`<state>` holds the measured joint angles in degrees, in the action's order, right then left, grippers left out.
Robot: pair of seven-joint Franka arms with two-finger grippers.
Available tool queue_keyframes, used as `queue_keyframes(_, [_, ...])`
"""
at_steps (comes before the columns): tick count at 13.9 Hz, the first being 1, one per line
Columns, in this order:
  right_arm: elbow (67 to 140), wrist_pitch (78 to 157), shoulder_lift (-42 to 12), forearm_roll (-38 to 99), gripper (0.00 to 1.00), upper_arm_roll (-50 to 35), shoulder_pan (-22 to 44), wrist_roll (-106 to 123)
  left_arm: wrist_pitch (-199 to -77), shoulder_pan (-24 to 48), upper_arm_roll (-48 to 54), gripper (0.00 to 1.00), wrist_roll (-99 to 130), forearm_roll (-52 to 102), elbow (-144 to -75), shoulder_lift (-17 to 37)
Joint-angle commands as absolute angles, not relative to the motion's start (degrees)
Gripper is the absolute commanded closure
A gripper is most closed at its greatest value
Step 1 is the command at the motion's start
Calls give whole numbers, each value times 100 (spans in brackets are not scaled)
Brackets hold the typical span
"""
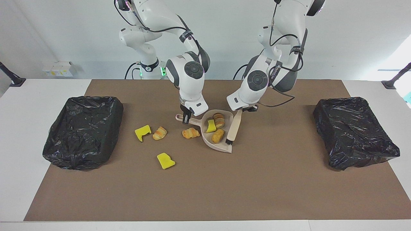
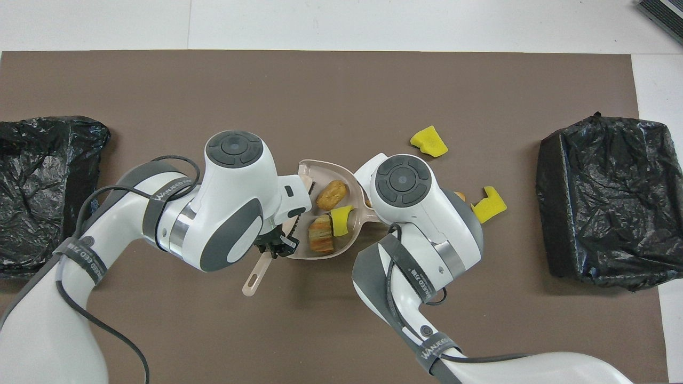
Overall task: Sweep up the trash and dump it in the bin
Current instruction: 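Sweep bread and sponge pieces into the dustpan with the left gripper's brush, then carry the dustpan to the bin with the right gripper and tip it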
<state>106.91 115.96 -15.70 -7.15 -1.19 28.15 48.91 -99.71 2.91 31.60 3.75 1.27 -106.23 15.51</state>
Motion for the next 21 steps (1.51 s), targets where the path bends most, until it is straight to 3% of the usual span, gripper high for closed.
queue_keyframes(1, [10758,11584,-1538,-870,100,-149,2769,4729,-9756,211,3112,100,26,290,-10723,1266])
queue_keyframes(7, [10556,11391,-1485,-861,100,-158,2654,4825,-9238,-149,2769,100,1596,527,-10591,221])
queue_keyframes(11, [10196,10970,-1345,-809,100,-88,2550,5272,-9114,-132,2777,100,2801,554,-10748,-17])
queue_keyframes(15, [9862,10469,-1091,-765,100,-97,2084,6045,-9893,86,2847,100,3041,1124,-11835,-727])
queue_keyframes(18, [9642,10013,-906,-765,100,-88,1759,6608,-10492,544,2935,100,3181,1406,-12243,-704])
queue_keyframes(21, [9423,9625,-739,-844,100,-70,1329,7415,-11913,563,3716,100,4137,1424,-12656,-353])
